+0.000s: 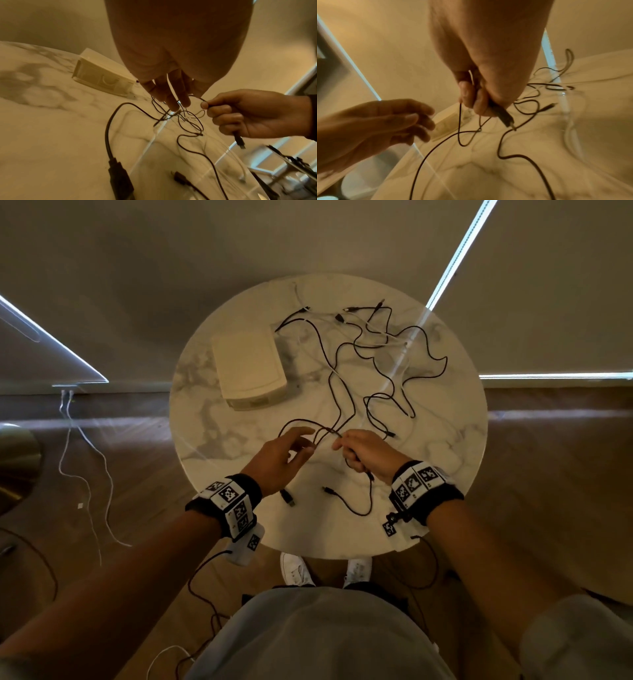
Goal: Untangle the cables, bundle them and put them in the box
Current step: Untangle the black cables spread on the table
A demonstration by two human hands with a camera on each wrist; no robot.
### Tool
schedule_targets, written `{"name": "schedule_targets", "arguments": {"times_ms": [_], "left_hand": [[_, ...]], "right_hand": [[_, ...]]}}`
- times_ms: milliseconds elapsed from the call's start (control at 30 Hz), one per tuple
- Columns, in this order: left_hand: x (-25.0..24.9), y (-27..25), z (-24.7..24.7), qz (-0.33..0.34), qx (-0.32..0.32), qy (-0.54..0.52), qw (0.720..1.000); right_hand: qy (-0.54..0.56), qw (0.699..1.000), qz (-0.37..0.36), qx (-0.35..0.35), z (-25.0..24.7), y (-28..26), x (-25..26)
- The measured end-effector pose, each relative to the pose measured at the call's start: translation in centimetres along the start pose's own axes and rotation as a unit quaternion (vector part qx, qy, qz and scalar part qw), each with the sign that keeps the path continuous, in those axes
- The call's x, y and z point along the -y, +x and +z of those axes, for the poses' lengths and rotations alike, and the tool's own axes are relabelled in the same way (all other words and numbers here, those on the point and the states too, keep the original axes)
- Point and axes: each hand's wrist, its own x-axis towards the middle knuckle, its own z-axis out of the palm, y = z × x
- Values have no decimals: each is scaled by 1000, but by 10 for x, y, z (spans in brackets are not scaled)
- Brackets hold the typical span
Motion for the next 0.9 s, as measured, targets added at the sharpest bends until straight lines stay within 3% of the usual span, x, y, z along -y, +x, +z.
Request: {"name": "schedule_targets", "arguments": {"times_ms": [100, 200, 267, 367, 500, 600, 767, 833, 900], "left_hand": [[1, 0, 15, 23, 64, 50, 996], [0, 0, 35, 44, 138, 114, 983], [-1, 2, 52, 54, 189, 172, 965], [-8, 5, 77, 16, 251, 209, 945], [-16, 7, 106, 16, 286, 269, 920], [-19, 8, 119, 11, 285, 327, 901], [-14, -6, 130, 58, 207, 427, 878], [-11, -11, 130, 58, 167, 423, 889], [-12, -12, 123, 25, 133, 374, 917]], "right_hand": [[102, 987, -15, -122, -20, 0, -17], [205, 963, -39, -168, -38, -7, -27], [225, 958, -45, -171, -46, -12, -33], [202, 966, -39, -156, -49, -17, -46], [161, 979, -15, -121, -47, -23, -65], [134, 987, 3, -85, -43, -26, -75], [140, 990, 25, -26, -42, -30, -82], [138, 990, 32, -11, -44, -31, -84], [117, 993, 32, -3, -45, -33, -85]]}}
